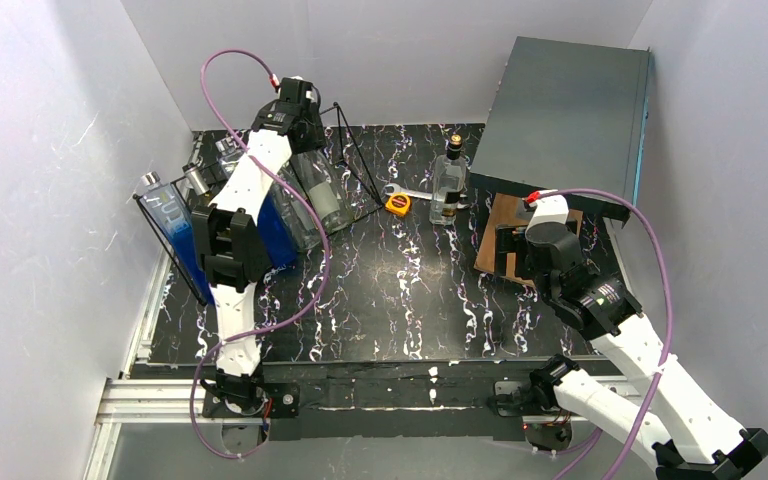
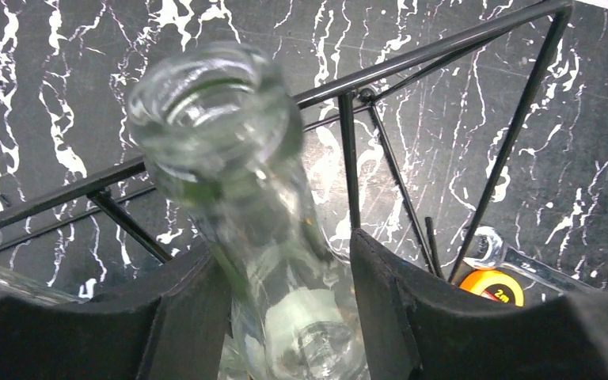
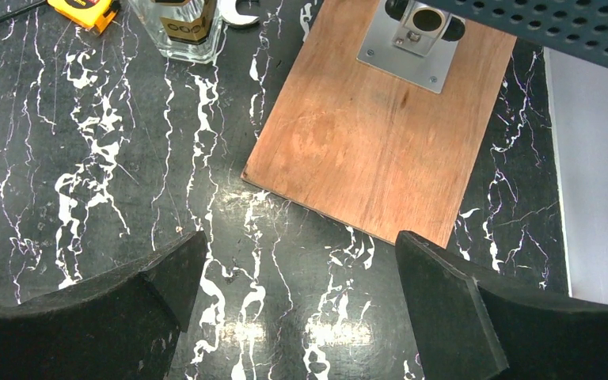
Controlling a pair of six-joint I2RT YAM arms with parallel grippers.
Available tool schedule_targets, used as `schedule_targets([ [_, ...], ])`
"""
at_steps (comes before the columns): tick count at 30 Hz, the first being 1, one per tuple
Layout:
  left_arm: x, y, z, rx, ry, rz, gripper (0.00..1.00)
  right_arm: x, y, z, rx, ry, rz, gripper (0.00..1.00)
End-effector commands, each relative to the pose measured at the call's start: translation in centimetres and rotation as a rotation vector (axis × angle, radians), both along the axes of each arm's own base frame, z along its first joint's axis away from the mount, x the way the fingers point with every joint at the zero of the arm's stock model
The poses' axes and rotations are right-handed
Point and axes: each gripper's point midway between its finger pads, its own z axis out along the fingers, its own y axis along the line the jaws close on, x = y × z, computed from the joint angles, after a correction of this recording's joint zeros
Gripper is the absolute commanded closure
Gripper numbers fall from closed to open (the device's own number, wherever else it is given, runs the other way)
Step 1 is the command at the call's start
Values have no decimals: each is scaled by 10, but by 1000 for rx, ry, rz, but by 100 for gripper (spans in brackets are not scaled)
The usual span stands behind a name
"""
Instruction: Put the wine bottle on the wine rack
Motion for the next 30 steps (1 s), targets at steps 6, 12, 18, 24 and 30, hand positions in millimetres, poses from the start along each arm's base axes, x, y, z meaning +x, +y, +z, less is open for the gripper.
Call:
schedule_targets([
  [6, -3, 15, 7, 52, 2, -25, 30, 6, 2, 13, 24, -51, -2, 2],
  [12, -10, 10, 19, 14, -15, -41, 22, 6, 2, 13, 26, -52, 0, 2],
  [18, -24, 5, 42, -32, -47, -64, 21, 6, 2, 14, 29, -55, 2, 2],
  [24, -41, -4, 73, -84, -99, -116, 19, 6, 3, 15, 32, -56, 9, 2],
  [30, -74, -18, 107, -175, -148, -228, 18, 4, 2, 17, 38, -63, 9, 1],
])
